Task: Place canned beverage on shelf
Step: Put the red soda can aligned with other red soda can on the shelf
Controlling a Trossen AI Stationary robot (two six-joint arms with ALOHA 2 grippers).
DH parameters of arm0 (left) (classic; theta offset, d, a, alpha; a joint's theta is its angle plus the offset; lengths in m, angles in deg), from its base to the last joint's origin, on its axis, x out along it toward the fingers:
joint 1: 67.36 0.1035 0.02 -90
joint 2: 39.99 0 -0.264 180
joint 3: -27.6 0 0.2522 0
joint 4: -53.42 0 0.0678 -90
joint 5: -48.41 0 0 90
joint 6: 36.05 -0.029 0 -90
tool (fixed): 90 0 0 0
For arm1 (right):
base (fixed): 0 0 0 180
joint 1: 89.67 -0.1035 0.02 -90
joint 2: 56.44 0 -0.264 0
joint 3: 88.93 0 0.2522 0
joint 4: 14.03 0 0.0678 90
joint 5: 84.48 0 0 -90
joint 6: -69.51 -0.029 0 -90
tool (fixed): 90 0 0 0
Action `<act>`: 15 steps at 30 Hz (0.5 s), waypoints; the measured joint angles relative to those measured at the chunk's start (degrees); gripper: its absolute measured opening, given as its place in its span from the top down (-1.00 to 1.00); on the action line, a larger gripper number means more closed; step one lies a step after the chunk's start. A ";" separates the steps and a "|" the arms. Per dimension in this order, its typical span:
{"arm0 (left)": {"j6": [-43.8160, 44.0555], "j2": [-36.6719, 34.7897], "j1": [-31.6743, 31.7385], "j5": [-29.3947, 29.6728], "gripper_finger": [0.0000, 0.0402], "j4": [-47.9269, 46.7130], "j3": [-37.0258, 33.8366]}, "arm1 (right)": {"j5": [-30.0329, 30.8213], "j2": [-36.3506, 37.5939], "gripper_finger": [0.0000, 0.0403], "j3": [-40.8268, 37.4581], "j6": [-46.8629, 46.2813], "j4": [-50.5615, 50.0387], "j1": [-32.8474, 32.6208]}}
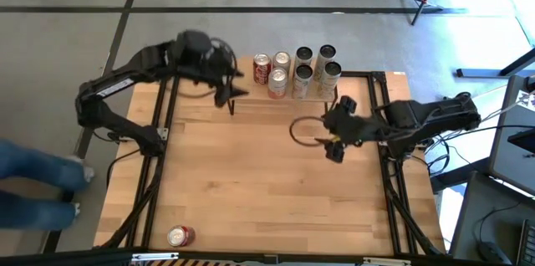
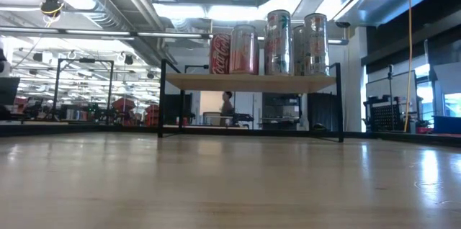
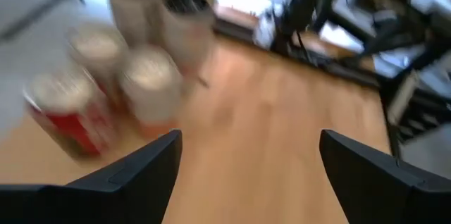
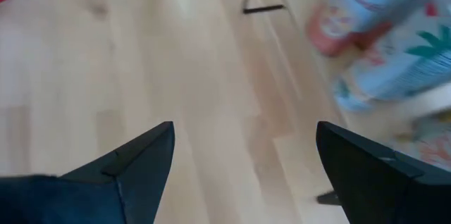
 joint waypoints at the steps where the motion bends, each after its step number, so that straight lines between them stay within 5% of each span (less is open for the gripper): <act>1: 1.69 -0.16 -2.63 1.61 -0.61 -1.80 0.00 | 0.07 0.00 -0.65 0.00 -0.23 0.02 -1.26; 15: 41.02 0.87 -44.07 18.72 -0.61 -17.44 0.00 | 2.18 -3.44 -0.65 0.00 -3.86 6.18 -17.28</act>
